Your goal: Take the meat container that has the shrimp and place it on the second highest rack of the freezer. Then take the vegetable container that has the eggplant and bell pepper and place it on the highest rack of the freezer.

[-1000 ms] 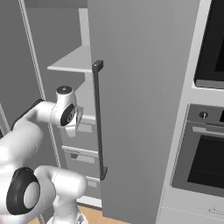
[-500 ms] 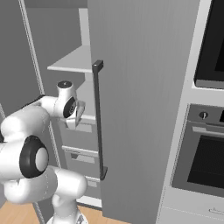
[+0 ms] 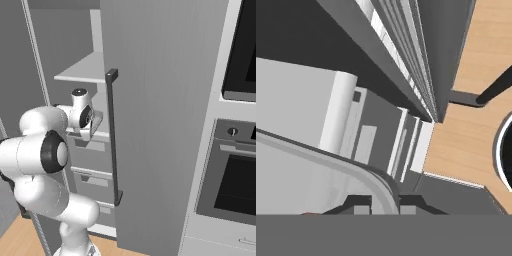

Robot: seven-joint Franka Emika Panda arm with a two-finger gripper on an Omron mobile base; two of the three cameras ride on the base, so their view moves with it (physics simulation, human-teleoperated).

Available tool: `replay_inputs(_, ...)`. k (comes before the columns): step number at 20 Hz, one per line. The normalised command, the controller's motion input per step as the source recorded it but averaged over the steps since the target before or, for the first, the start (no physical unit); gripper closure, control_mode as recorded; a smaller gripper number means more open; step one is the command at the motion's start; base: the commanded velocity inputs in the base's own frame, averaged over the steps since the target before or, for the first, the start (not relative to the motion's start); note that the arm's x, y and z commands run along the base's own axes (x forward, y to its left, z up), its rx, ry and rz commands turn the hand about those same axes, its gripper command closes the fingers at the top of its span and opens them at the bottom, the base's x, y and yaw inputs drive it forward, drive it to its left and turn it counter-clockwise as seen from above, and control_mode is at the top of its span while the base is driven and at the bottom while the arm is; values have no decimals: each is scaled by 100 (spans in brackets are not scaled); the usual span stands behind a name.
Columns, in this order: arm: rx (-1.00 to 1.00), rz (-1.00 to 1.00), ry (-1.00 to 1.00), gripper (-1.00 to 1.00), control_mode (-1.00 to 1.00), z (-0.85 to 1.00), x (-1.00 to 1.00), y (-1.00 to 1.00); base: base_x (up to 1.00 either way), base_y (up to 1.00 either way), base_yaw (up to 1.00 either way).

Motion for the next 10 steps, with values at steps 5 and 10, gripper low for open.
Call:
replay_inputs(5,0,-5,0,100,-100,-15,63,2,0,0,0)
replay_inputs(10,0,-7,0,100,-100,-13,70,0,0,0,0)
